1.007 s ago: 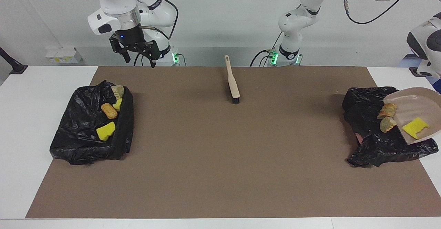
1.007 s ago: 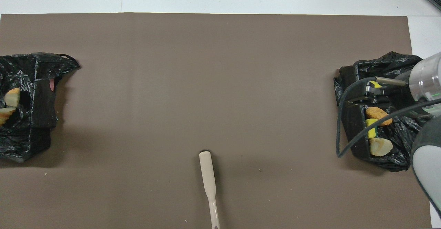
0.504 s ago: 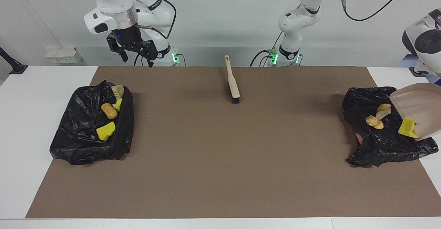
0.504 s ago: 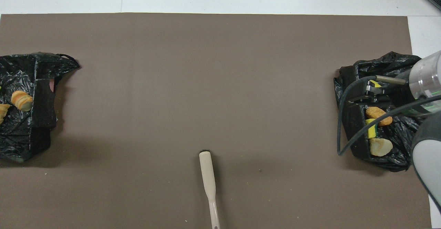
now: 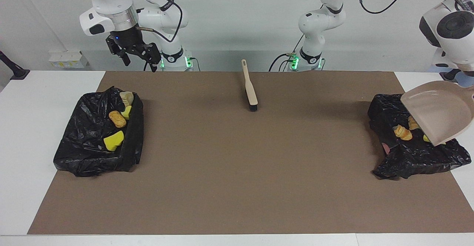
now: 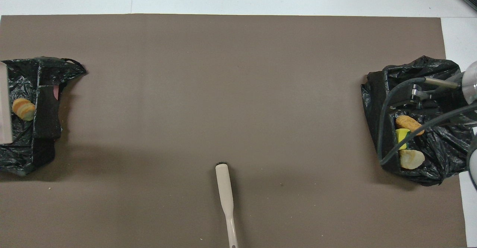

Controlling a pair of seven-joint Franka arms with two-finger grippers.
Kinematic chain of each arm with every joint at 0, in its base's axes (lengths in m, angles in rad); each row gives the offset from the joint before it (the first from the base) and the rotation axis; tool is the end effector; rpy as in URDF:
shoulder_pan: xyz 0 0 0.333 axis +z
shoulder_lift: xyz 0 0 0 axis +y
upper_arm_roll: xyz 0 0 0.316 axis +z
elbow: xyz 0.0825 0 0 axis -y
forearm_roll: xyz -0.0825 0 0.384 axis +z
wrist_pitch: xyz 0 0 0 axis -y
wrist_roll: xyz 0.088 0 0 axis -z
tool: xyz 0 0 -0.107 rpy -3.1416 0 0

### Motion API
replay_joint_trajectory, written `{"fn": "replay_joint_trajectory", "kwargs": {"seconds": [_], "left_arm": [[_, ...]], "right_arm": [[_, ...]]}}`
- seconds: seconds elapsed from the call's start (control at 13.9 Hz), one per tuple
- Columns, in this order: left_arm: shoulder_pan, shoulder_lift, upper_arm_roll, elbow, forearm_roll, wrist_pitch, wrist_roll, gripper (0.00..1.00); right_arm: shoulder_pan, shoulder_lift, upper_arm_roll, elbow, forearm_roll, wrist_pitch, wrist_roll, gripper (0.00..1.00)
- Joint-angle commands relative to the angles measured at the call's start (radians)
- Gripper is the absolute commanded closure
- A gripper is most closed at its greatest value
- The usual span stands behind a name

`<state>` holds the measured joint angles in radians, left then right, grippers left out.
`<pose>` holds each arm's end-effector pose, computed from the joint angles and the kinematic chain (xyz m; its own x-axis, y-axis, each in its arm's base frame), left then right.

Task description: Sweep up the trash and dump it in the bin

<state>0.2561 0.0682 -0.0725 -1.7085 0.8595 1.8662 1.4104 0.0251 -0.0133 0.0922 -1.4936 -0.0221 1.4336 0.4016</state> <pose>0.5783 0.1678 0.5721 0.1278 -0.6712 -0.7302 -0.9915 -0.0695 -0.1097 0.5328 0.0605 0.6559 0.9584 -0.2834 -0.0339 -0.2821 -0.9586 0.0396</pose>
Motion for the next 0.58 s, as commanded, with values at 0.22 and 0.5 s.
{"fn": "replay_joint_trajectory", "kwargs": {"seconds": [0.22,0.5], "left_arm": [[-0.08,-0.03,0.01,-0.026,-0.301,-0.146,-0.265,1.0],[-0.156,-0.039,0.01,-0.029,-0.457,-0.225,-0.534,1.0]], "right_arm": [[0.003,0.018,-0.008,0.024,-0.013,-0.016,-0.096,0.0],[0.003,0.018,-0.006,0.024,-0.01,-0.013,-0.112,0.0]]}}
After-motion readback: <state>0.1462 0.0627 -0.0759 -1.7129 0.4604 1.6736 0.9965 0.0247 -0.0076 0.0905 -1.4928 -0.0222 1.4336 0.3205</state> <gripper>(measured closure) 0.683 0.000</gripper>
